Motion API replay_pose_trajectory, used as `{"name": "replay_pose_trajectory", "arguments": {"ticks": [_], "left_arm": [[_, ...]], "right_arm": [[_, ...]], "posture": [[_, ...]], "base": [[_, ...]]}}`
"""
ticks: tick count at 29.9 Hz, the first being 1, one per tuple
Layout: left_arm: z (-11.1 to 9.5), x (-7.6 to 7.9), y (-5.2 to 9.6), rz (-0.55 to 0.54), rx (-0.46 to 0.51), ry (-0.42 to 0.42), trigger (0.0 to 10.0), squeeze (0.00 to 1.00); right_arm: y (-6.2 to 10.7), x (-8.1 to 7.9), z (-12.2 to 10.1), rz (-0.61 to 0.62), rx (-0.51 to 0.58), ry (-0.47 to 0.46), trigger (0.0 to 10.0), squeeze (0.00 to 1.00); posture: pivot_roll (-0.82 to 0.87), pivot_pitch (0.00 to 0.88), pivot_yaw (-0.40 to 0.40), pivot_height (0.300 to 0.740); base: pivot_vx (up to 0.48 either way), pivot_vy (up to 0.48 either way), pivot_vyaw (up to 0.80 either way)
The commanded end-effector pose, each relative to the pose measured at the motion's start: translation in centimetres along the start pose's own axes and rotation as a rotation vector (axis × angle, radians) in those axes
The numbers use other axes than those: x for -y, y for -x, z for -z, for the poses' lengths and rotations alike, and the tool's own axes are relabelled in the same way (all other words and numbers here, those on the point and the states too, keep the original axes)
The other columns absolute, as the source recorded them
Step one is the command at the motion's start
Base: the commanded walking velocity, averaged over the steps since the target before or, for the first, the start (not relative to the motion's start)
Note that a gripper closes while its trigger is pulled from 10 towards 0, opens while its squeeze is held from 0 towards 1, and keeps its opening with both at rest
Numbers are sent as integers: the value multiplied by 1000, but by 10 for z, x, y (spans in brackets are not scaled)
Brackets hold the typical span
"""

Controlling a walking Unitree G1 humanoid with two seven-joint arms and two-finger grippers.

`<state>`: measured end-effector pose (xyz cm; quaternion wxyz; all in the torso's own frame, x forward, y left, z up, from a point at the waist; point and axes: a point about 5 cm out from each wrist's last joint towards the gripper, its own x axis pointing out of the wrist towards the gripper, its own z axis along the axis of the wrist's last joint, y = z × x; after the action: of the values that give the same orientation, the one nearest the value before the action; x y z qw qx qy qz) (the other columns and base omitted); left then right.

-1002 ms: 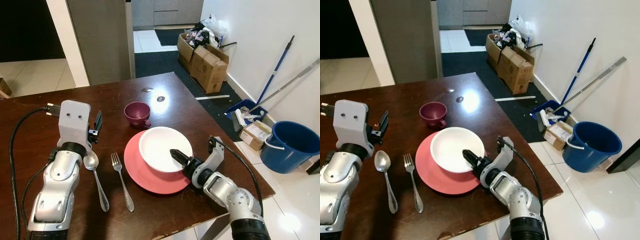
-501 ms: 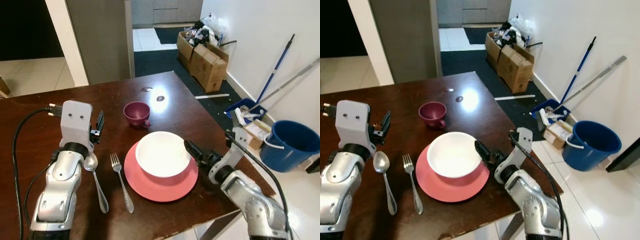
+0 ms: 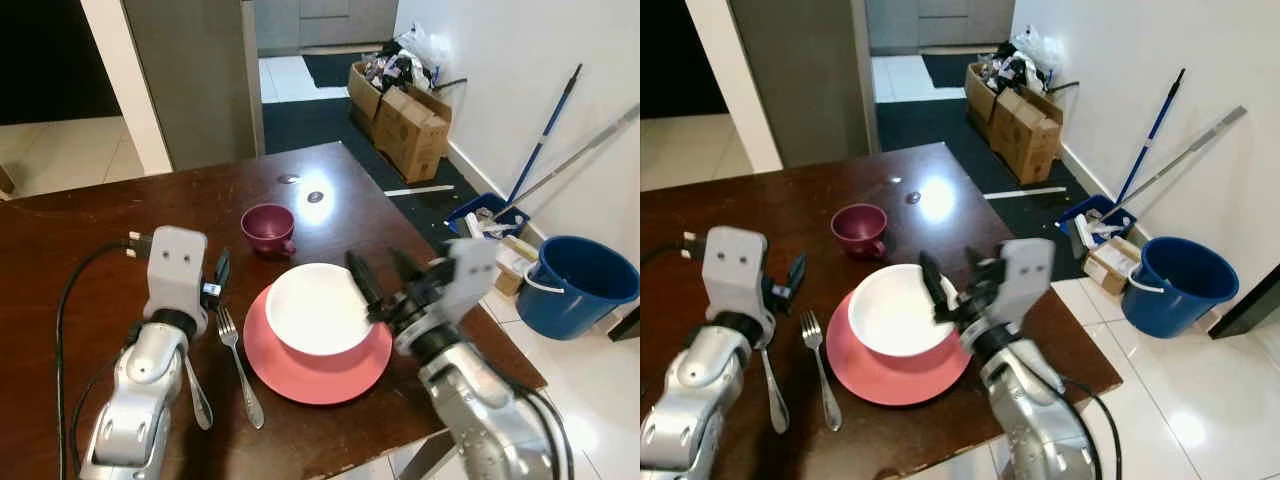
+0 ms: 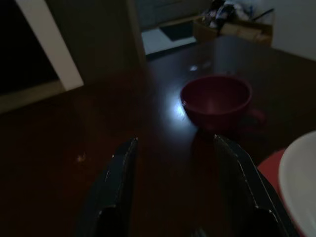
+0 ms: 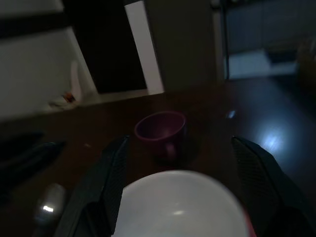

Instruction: Setting the table

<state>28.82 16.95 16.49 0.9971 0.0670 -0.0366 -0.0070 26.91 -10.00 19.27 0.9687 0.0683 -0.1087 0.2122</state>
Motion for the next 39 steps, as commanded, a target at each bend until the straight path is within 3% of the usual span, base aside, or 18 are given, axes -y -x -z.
{"name": "replay_pose_trajectory", "arguments": {"ticks": [1,5,8,11,16,26,34,39], "left_arm": [[10,0,5,-5,-43,22,10000,0],[15,1,10,14,-63,24,10000,0],[22,-10,20,8,-94,31,10000,0],[25,-18,30,0,-110,18,10000,0],[26,-18,36,6,-115,13,10000,0],[24,-8,30,8,-89,19,10000,0],[25,-12,28,-6,-89,8,10000,0],[25,-12,28,-16,-88,5,10000,0]], "right_arm": [[-4,4,1,19,12,34,10000,0],[-6,10,0,24,14,54,10000,0],[-2,17,4,43,2,79,10000,0],[1,19,9,54,-4,88,10000,0],[1,16,12,37,-11,86,10000,0],[-2,15,18,21,-20,82,10000,0],[-2,16,20,19,-21,84,10000,0],[-3,19,21,40,-20,31,10000,0]], "posture": [[-6,0,89,740],[-4,0,82,740],[-2,0,76,740],[2,0,66,740],[8,0,58,740],[6,0,50,740],[1,0,48,740],[5,0,47,740]], "base": [[0,0,0],[0,0,0],[0,0,0],[0,0,0],[0,0,0],[0,0,0],[0,0,0],[0,0,0]]}}
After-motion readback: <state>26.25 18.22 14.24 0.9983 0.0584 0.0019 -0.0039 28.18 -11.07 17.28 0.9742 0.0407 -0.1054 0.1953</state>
